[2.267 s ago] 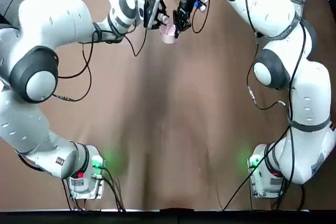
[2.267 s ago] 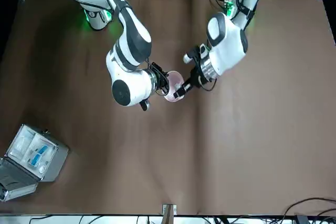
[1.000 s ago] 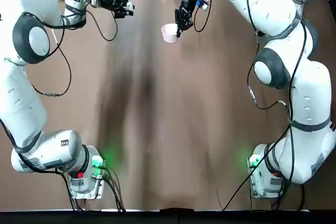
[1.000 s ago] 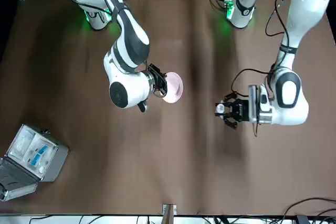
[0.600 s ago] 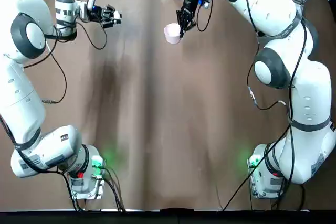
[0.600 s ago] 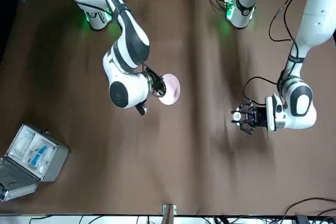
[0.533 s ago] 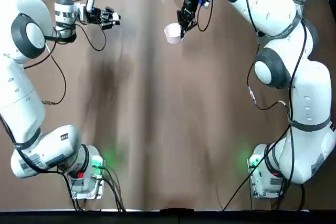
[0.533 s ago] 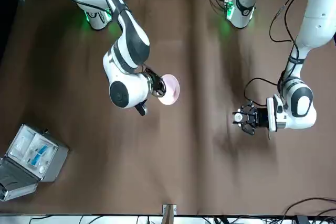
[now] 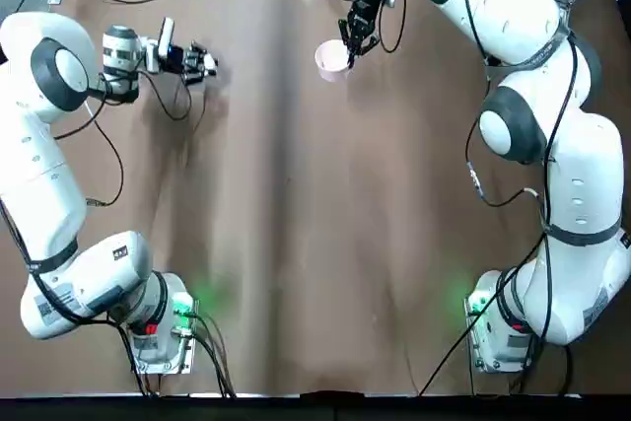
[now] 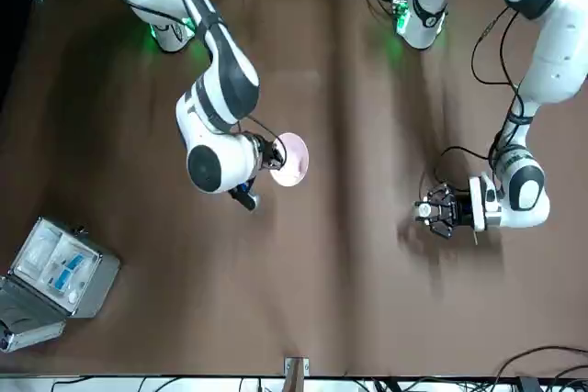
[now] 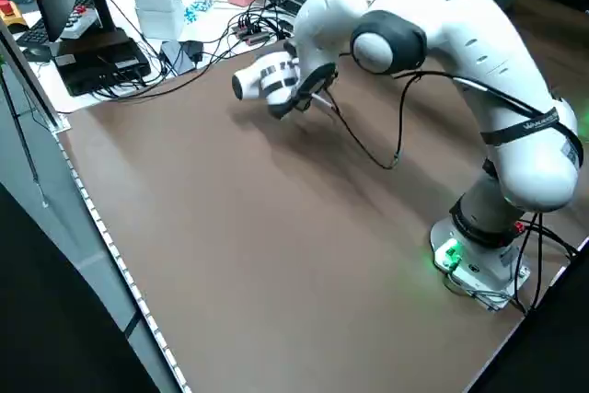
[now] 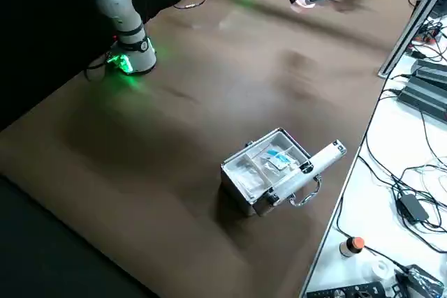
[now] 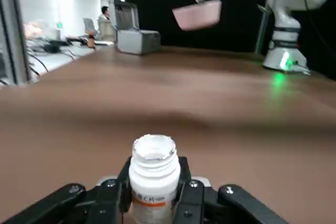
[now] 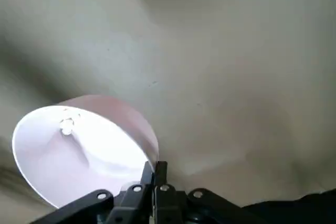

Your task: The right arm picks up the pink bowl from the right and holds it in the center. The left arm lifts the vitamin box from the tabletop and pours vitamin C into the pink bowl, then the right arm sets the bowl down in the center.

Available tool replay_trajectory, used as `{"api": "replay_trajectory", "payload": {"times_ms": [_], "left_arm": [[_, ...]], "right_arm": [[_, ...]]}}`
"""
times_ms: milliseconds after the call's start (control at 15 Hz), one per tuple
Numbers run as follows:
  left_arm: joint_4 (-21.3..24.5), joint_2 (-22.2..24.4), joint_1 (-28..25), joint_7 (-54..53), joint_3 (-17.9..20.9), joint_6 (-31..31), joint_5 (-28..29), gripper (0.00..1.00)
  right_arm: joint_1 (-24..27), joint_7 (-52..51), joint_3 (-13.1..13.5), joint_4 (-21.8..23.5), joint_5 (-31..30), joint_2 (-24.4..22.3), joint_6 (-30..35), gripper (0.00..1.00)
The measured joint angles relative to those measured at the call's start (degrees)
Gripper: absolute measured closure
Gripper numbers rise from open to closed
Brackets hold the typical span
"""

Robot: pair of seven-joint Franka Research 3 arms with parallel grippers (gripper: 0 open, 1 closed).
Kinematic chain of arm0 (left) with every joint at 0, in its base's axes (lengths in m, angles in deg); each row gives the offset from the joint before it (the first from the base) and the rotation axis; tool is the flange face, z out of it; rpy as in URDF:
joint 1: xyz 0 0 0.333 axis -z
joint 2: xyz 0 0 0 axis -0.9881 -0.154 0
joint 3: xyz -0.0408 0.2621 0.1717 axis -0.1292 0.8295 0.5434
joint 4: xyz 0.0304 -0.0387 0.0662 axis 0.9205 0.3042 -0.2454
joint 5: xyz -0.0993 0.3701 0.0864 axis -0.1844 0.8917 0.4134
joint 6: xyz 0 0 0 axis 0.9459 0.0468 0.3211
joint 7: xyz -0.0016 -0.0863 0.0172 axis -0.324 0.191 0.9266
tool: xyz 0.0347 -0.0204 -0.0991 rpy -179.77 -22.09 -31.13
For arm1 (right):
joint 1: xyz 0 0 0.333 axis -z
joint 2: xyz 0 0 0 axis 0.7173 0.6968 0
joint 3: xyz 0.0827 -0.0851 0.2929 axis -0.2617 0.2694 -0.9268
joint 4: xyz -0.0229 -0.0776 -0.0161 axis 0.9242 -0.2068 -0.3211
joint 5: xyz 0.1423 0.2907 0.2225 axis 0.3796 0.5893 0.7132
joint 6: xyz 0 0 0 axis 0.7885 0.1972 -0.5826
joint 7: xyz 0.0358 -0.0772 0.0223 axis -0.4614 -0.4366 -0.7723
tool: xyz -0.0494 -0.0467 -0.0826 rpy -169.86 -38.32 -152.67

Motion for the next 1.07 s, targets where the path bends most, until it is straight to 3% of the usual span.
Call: {"api": "replay_trajectory", "payload": {"times_ms": [200, 467, 733, 1067], "left_arm": [[-0.58, -2.96, -1.66, -2.09, 0.0, 0.01, 1.85, 0.65], [-0.99, -3.55, -2.3, -2.59, 0.41, 0.02, 2.2, 0.65], [-1.03, -4.05, -2.32, -6.55, 1.79, -0.01, 2.22, 0.65], [-1.3, -4.8, -2.34, -6.83, 2.18, 0.08, 2.21, 0.65]], "right_arm": [[1.18, -4.71, 0.01, 0.12, -0.47, 0.02, 0.01, 0.97], [1.16, -8.55, -0.1, 0.23, -1.8, 0.22, 0.01, 0.97], [0.15, -15.08, -0.41, 3.5, -3.53, 1.1, -10.78, 0.97], [-0.6, -24.25, -0.42, 4.66, -3.66, 6.11, -16.51, 0.97]]}}
